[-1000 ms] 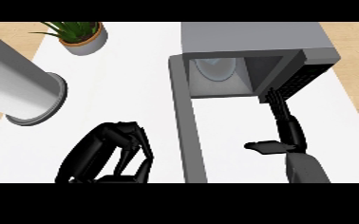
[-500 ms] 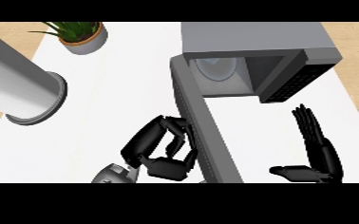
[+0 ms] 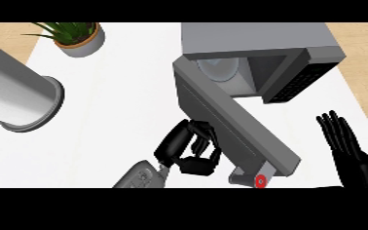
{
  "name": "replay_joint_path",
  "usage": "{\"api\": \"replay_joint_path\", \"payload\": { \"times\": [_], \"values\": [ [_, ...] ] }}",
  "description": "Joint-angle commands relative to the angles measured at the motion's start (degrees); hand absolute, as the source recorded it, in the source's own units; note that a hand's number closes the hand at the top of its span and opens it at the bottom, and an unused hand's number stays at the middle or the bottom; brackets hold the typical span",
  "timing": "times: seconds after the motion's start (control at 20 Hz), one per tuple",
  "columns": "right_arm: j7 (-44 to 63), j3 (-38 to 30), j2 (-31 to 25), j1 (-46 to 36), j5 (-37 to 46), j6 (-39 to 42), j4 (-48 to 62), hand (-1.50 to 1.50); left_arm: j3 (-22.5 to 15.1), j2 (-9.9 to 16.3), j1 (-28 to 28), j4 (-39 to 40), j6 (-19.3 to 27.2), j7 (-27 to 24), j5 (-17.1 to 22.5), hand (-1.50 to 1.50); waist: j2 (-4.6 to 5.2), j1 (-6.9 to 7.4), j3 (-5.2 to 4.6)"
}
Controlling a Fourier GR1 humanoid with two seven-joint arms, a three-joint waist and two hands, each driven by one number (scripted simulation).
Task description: Pick up the milk, place it into the microwave and close the microwave
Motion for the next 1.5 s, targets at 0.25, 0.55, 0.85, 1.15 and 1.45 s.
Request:
{"api": "replay_joint_path", "payload": {
  "times": [0.25,0.55,0.85,1.15,1.45],
  "values": [
    [6.8,1.6,-1.7,5.0,-7.0,5.1,-15.4,-1.50,-10.2,-0.2,-10.0,13.9,11.3,-5.6,17.4,1.50,0.69,-2.73,-0.10],
    [12.5,1.5,-3.8,4.5,-12.4,7.5,-20.7,-1.50,-16.0,-0.2,-13.8,12.5,15.9,-7.2,25.2,1.50,0.97,-4.73,-0.18],
    [15.4,3.0,-5.5,3.1,-13.6,8.9,-23.7,-1.50,-14.5,-0.2,-17.9,12.4,21.0,-9.6,32.5,1.50,1.55,-7.00,-0.29],
    [17.2,0.4,-9.1,0.1,-15.9,9.9,-24.1,-1.50,-11.9,-0.2,-21.7,12.3,30.3,-9.8,39.0,1.50,1.88,-8.18,-0.21],
    [18.6,-1.5,-10.5,-2.8,-18.5,9.4,-23.9,-1.50,-10.9,-0.2,-28.0,15.7,33.5,-8.3,44.1,-1.50,2.56,-10.03,-0.05]
  ]
}}
